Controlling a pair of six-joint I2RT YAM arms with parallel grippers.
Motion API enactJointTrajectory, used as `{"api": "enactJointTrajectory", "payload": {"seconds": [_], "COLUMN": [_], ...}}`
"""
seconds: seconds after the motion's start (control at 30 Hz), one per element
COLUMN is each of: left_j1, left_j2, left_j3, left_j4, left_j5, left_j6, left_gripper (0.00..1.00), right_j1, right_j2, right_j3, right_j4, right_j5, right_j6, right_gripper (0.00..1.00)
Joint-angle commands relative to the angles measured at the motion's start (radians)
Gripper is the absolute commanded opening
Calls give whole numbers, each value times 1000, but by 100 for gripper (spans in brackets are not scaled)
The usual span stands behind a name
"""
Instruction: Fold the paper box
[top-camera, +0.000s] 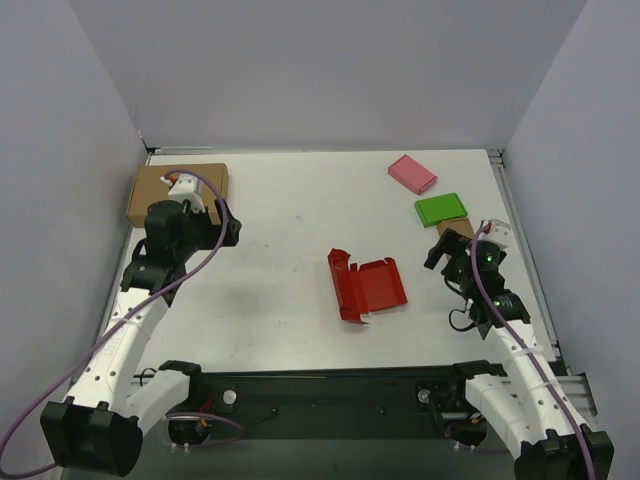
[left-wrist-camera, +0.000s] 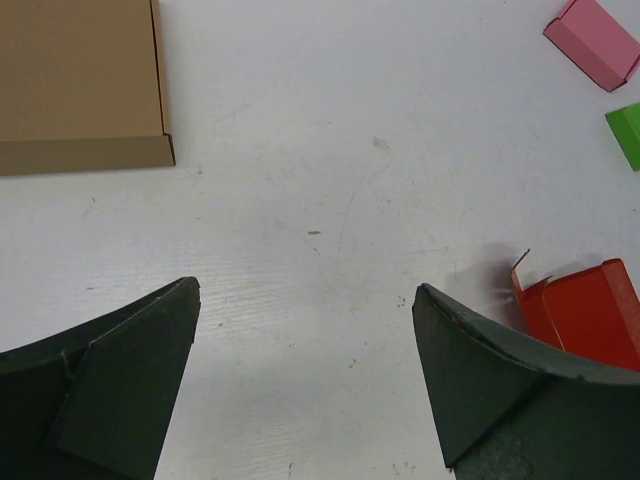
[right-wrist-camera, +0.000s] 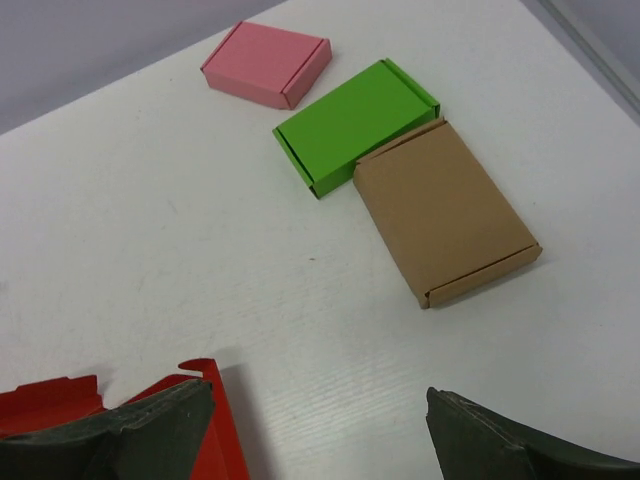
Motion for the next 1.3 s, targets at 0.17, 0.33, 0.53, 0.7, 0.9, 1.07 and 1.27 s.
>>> {"api": "enactJointTrajectory", "payload": {"seconds": [0.17,0.33,0.53,0.7,0.9,1.07,1.27], "left_j1": [-2,-1,-40,-175,-281,-283,-283], "left_j2": [-4,-6,22,180,359,411,424], "left_j3": [32,15,-13,113,205,170,151], "left_j4": [-21,-12,71,8,66,80,77], "left_j5": [-100,-69,156,167,322,370,393], "left_j6": [-52,-51,-40,-28,-107,-104,-97], "left_gripper": [98,97,87,84,84,84,85], "right_j1": [17,19,32,60,94,107,117], "right_j2": [128,238,405,527,650,728,751], "right_j3": [98,137,179,210,236,230,210], "right_j4": [-66,-67,-72,-73,-72,-70,-55], "right_j5": [-125,-266,-397,-434,-429,-495,-497], "right_j6": [-3,-30,-52,-72,-67,-61,-50], "right_gripper": [93,92,83,81,79,78,74]}}
